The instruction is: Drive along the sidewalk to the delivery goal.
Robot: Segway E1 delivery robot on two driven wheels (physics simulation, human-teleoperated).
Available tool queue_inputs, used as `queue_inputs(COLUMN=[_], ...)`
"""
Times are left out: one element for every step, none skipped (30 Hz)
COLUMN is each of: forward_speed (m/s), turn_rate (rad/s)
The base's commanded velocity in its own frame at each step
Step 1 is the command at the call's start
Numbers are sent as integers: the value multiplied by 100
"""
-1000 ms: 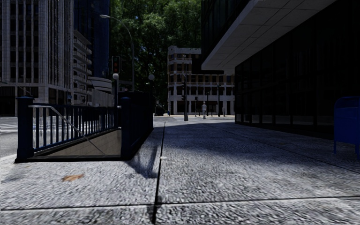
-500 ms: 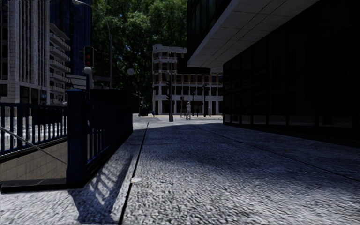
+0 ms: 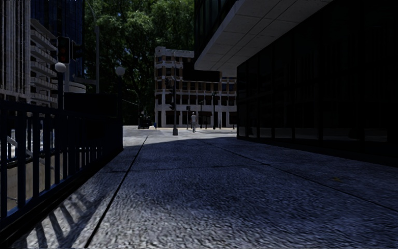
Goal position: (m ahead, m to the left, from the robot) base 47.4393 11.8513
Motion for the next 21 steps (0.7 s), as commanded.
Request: queue_inputs(forward_speed=[199, 199, 199, 199, 199, 199, 199, 199, 199, 199, 199, 199, 199, 199, 199, 199, 199, 199, 199, 199, 199], turn_rate=[0, 0, 0, 0, 0, 0, 0, 0, 0, 0, 0, 0, 0, 0, 0, 0, 0, 0, 0, 0, 0])
